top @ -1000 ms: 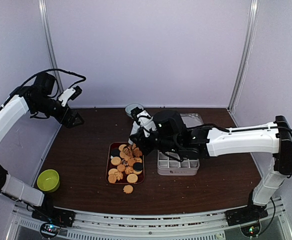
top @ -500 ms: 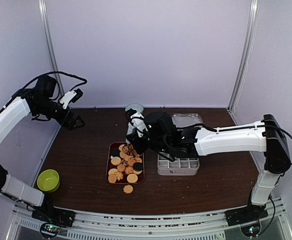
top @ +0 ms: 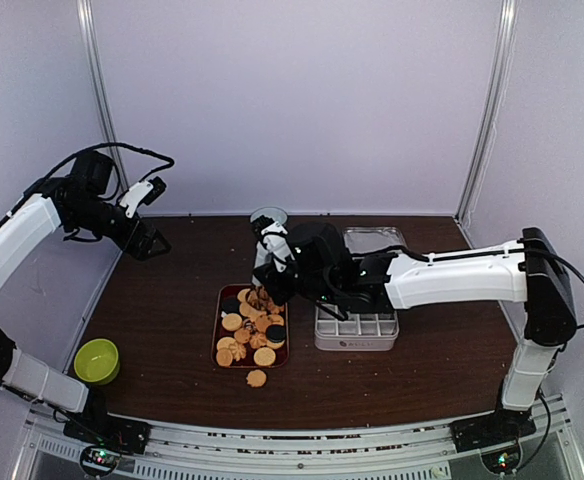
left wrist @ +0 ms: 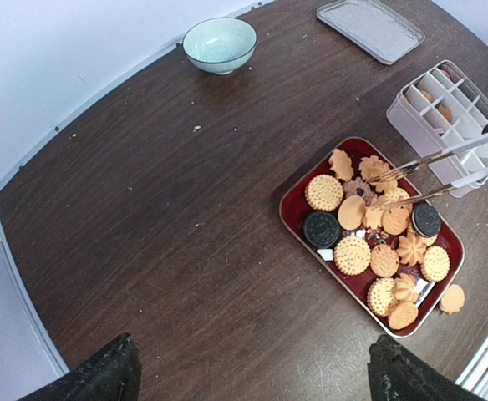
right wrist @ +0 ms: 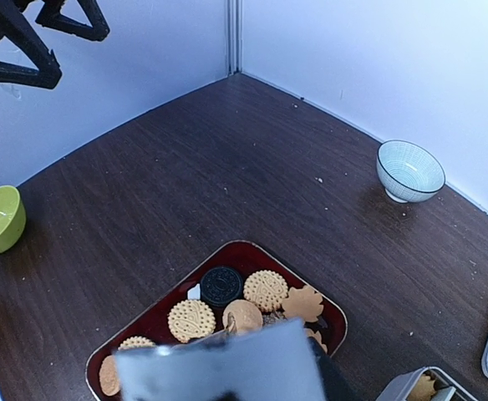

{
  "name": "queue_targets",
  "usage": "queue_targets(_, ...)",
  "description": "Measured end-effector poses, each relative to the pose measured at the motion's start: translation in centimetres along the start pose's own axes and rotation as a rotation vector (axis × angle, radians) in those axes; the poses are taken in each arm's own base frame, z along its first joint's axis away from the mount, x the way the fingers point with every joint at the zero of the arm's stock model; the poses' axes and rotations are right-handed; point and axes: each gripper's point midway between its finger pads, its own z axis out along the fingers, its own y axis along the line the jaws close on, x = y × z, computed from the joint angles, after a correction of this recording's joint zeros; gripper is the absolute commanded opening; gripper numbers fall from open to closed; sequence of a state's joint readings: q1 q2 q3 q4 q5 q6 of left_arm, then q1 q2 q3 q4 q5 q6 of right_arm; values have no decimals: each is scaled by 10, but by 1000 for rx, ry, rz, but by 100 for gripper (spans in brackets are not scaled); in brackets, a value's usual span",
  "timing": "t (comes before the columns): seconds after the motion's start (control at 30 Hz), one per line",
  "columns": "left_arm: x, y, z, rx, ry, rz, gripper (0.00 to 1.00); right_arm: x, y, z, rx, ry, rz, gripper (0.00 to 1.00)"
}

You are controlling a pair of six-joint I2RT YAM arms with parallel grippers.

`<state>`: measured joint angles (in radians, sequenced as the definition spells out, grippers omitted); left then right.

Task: Pack the cookies
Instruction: Pick up the fake cookies from the plate.

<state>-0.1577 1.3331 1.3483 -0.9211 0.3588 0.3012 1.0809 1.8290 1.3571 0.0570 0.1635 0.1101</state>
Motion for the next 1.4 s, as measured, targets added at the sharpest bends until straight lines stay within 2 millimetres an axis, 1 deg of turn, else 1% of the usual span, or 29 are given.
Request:
queue_targets(0.27, 0, 0, 0, 1, 0, 0, 98, 15, -5, 16, 13, 33, 1, 39)
queue_targets(0.47, 0, 0, 0, 2, -1, 0, 98, 13, -7, 20, 3, 25, 18, 39)
queue_targets(0.67, 0, -1, 0, 5, -2, 0, 98, 16, -3, 23, -23, 34, 32, 37)
queue_targets(0.83, -1, -1, 0, 8, -4, 0, 98, 18, 0, 23, -46, 35, 41, 29)
queue_targets(0.9, -1, -2, 0, 11, -5, 0, 98, 20, 0, 23, -49, 31, 44, 25)
queue_targets(1.03, -1, -2, 0, 13, -6, 1, 98, 19, 0, 17, -53, 20, 57, 16)
queue_targets(1.23, -1, -3, 0, 15, -7, 0, 98, 19, -1, 11, -57, 16, 64, 0)
queue_targets(1.4, -1, -3, 0, 16, -8, 1, 98, 15, -1, 7, -59, 9, 65, 0)
